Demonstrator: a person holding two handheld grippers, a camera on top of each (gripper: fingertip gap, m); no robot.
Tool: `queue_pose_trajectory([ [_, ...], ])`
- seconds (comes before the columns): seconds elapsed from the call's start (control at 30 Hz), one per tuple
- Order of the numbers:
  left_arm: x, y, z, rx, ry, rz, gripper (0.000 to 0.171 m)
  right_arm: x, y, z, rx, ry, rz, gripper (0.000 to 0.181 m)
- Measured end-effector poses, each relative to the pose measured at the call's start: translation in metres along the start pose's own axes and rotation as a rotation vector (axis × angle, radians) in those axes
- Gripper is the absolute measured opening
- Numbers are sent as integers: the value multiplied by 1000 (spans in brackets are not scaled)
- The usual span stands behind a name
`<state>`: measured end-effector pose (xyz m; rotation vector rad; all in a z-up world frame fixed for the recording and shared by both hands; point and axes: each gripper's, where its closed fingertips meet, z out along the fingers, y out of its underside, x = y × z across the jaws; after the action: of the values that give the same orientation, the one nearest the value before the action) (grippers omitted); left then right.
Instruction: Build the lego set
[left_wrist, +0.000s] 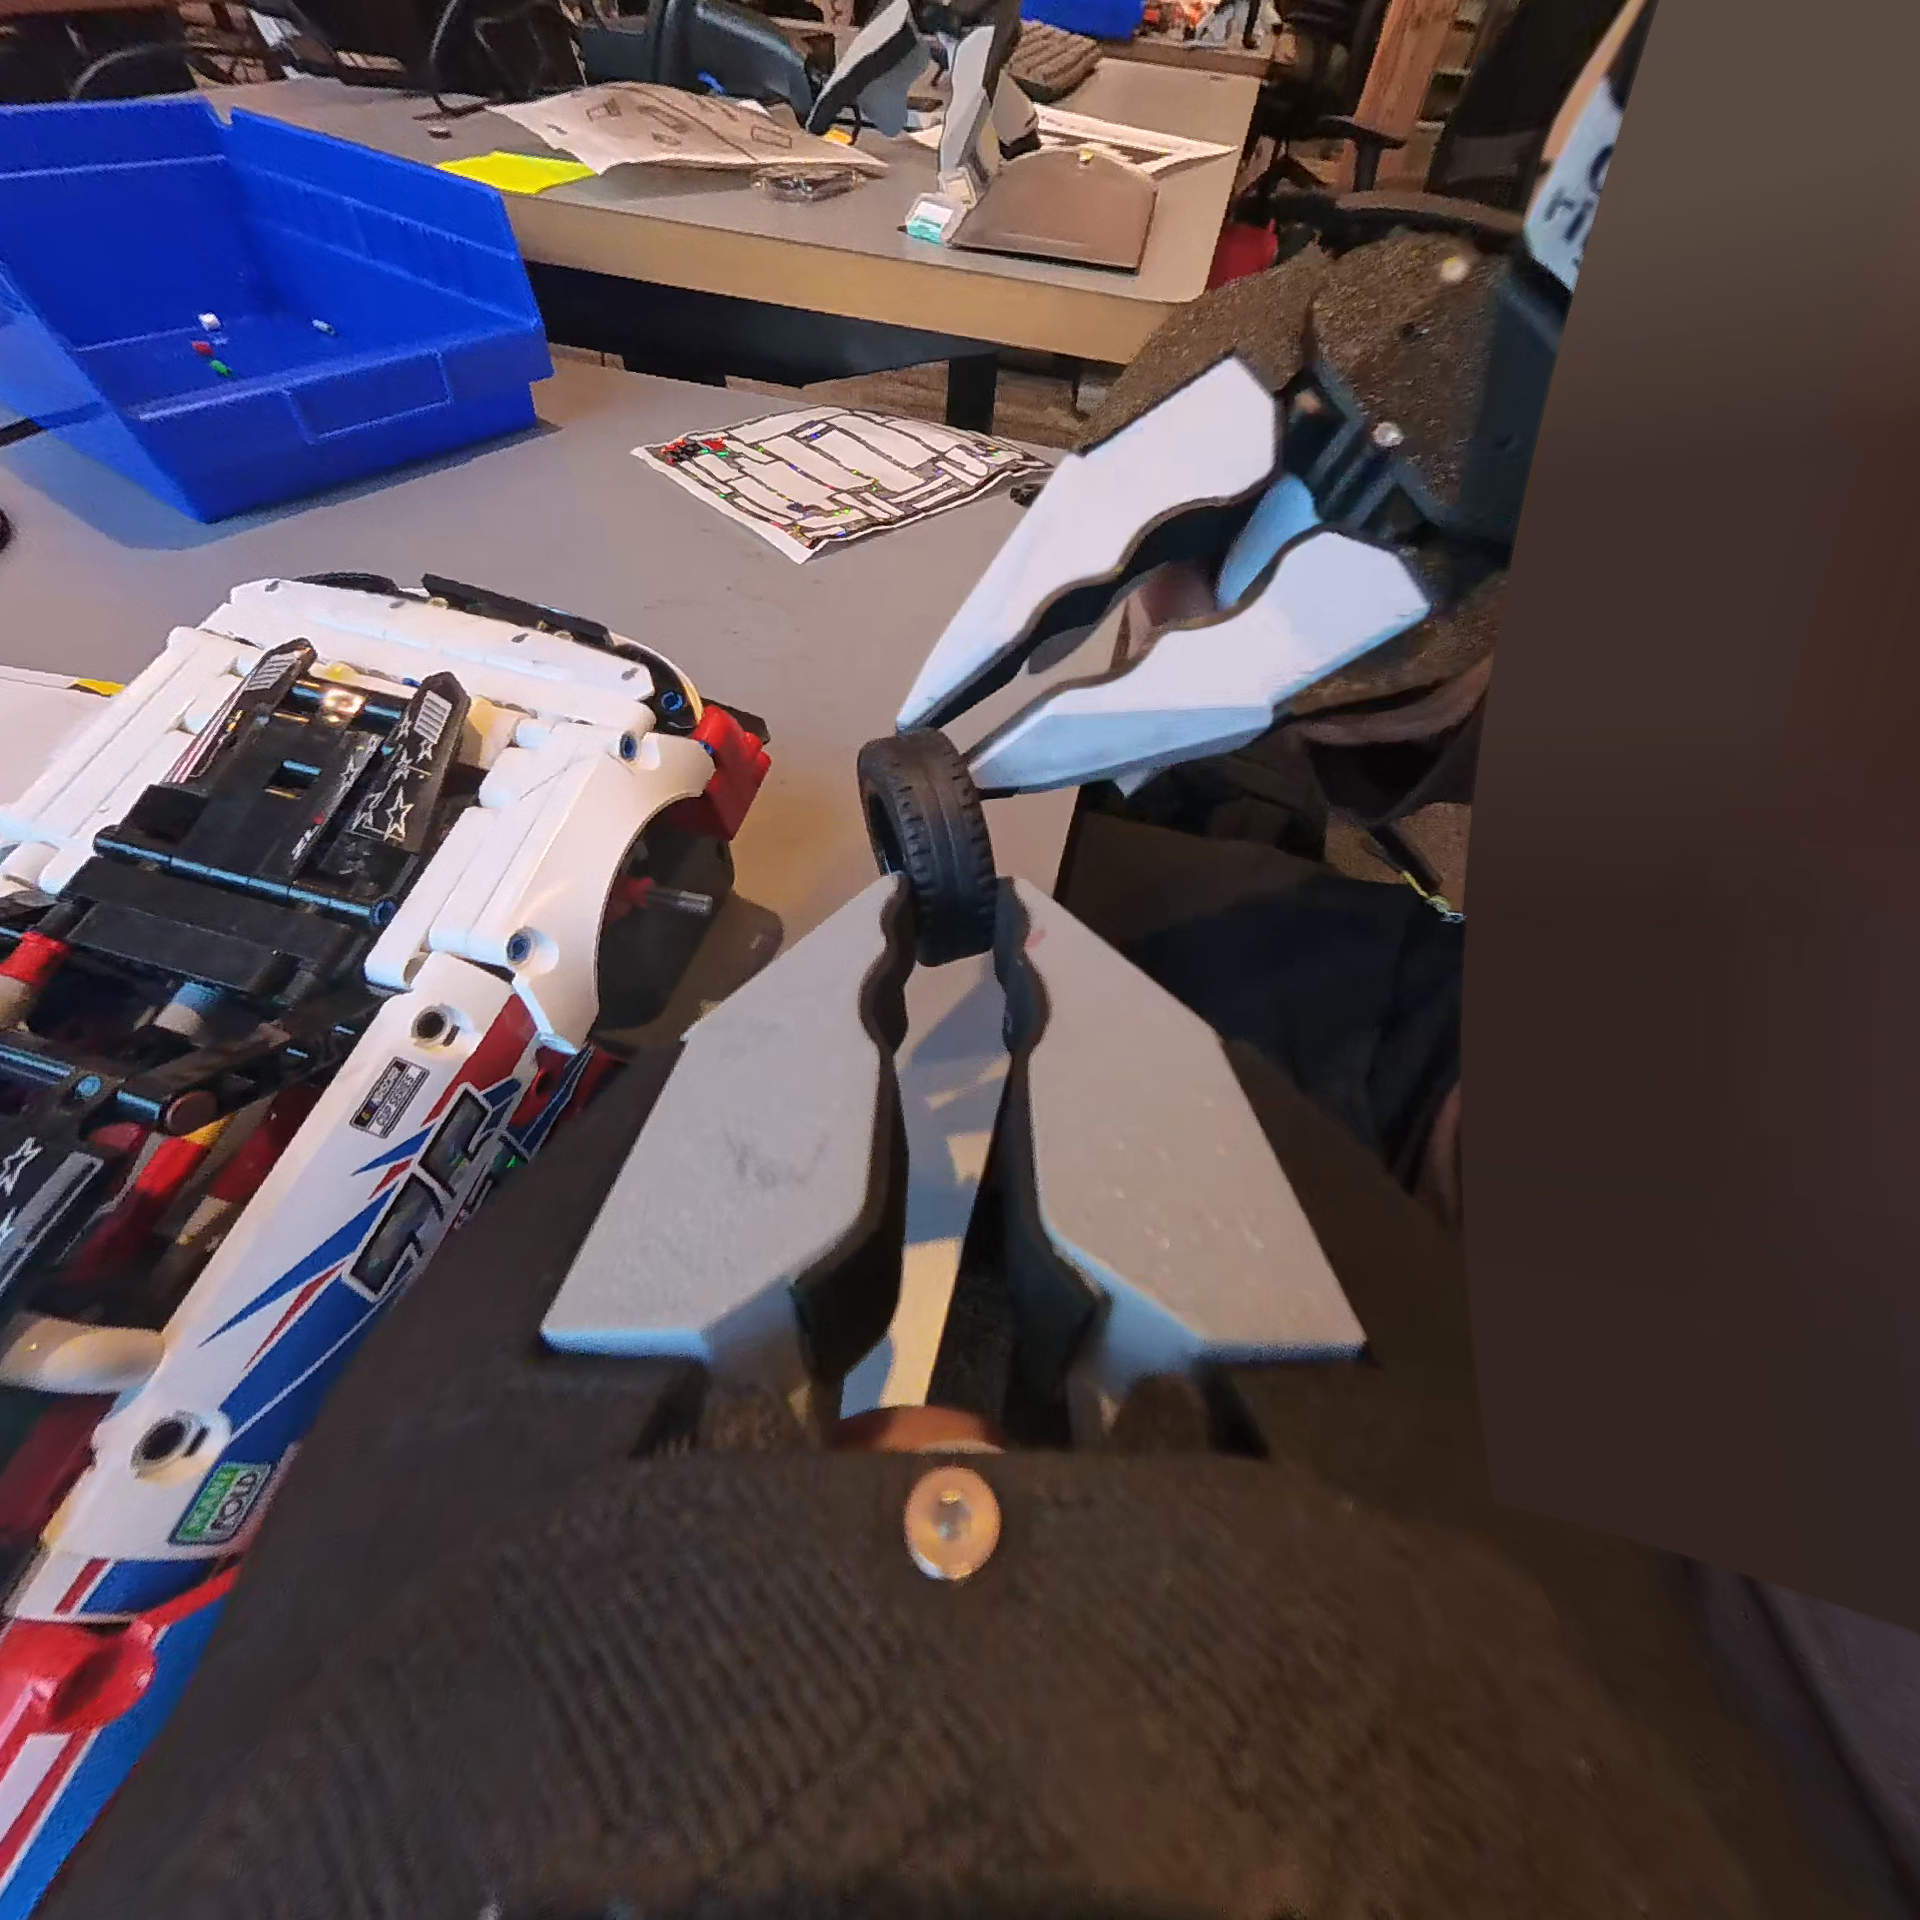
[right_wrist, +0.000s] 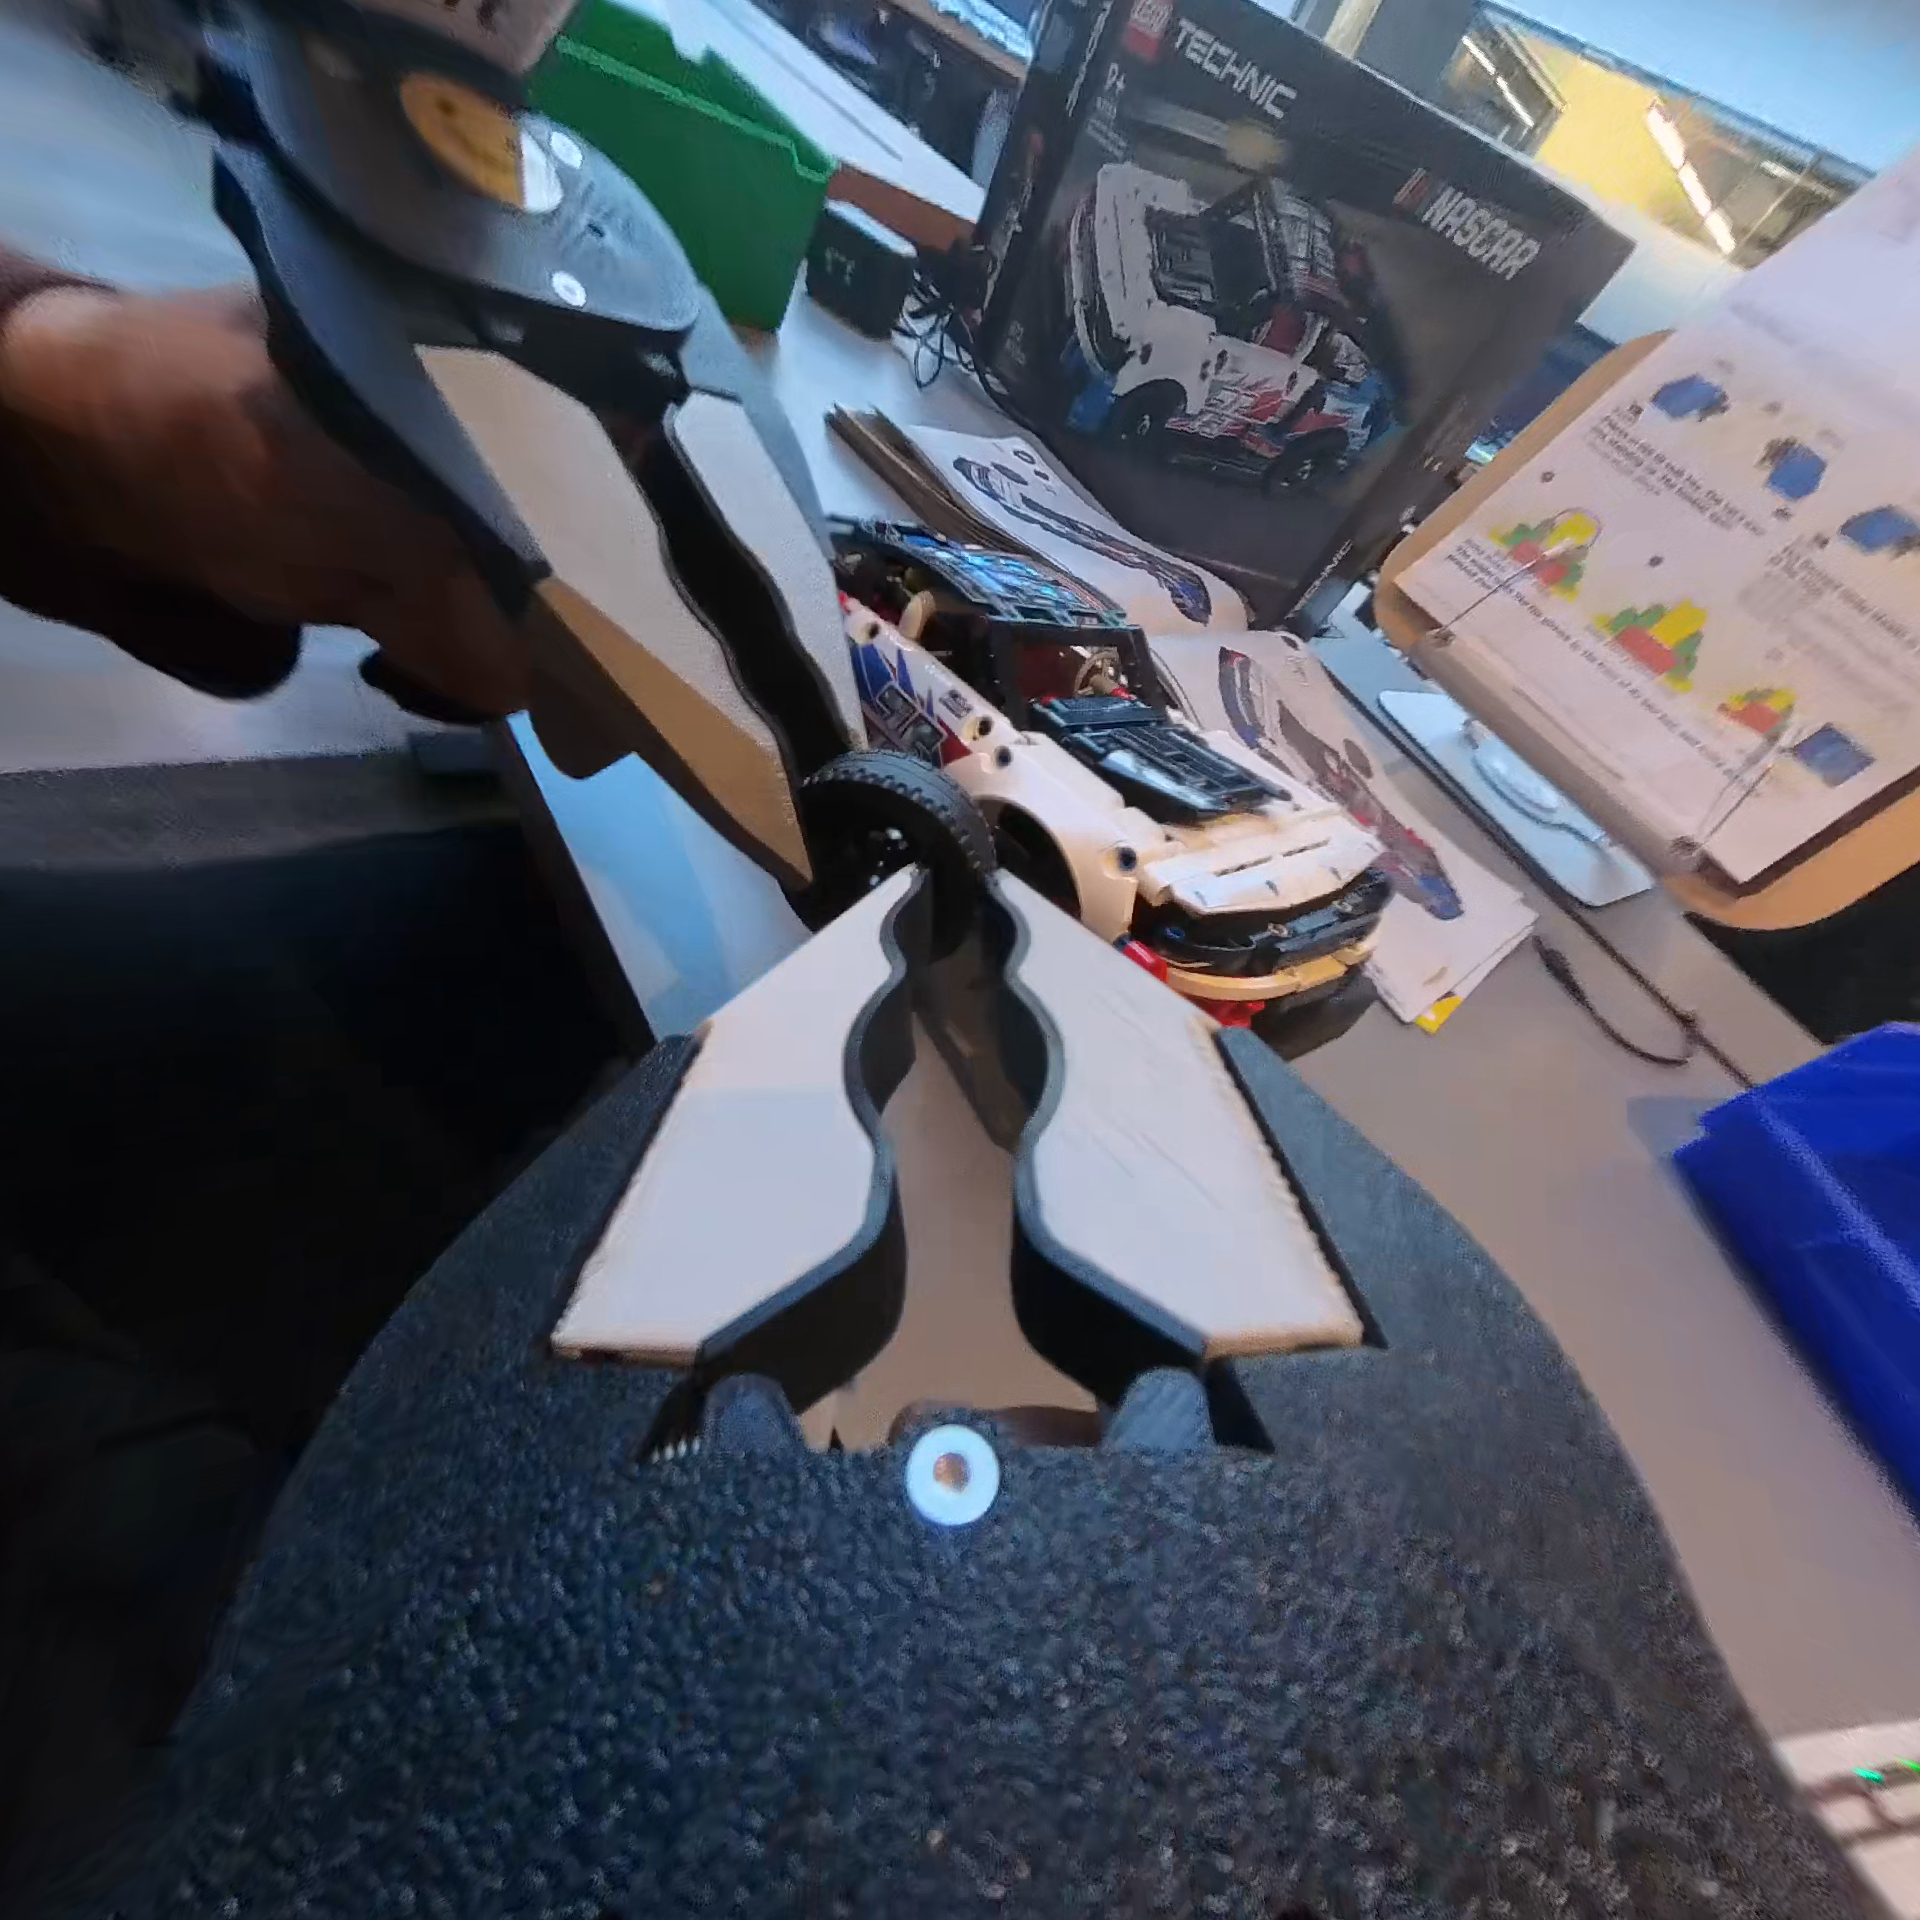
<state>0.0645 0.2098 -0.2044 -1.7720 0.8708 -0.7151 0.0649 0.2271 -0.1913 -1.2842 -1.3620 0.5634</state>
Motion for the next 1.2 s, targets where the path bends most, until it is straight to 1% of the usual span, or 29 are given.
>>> queue_pose_trajectory([
  [0.1,-1,3,-1,0,10,-21,12,-2,3,3,-16,22,-41,3],
  [0.2,-5,5,0,-3,-16,-24,12,0,5,6,-32,74,-98,2],
  [0.3,-9,6,0,0,-35,-18,12,1,5,8,-35,101,-113,2],
  [0.4,-14,6,1,14,-40,-78,12,3,6,9,-43,121,-126,2],
  [0.5,-17,5,0,49,-12,-161,13,5,4,8,-31,127,-110,2],
  [0.57,-17,7,0,49,-7,-174,13,4,3,8,-27,127,-110,1],
  [0.67,-18,15,1,-14,-15,-166,12,-1,10,11,-55,72,-53,1],
  [0.77,-17,17,0,-25,-2,-212,12,3,10,6,-38,28,28,0],
  [0.8,-19,18,0,-32,-15,-203,12,4,10,5,-46,14,42,0],
  [0.87,-18,19,1,-43,-19,-191,12,5,8,5,-64,5,61,17],
  [0.9,-17,18,1,-45,-18,-191,12,4,7,5,-68,4,46,20],
  [1.0,-12,18,4,-59,-10,-164,12,-5,10,9,-111,-5,-87,19],
  [1.07,-10,21,4,-89,-27,-78,12,-15,12,11,-138,-55,-151,20],
  [1.13,-6,25,3,-123,-15,-18,12,-18,13,8,-144,-99,-154,16],
  [1.2,0,26,1,-133,34,27,12,-23,12,4,-134,-169,-130,14],
])
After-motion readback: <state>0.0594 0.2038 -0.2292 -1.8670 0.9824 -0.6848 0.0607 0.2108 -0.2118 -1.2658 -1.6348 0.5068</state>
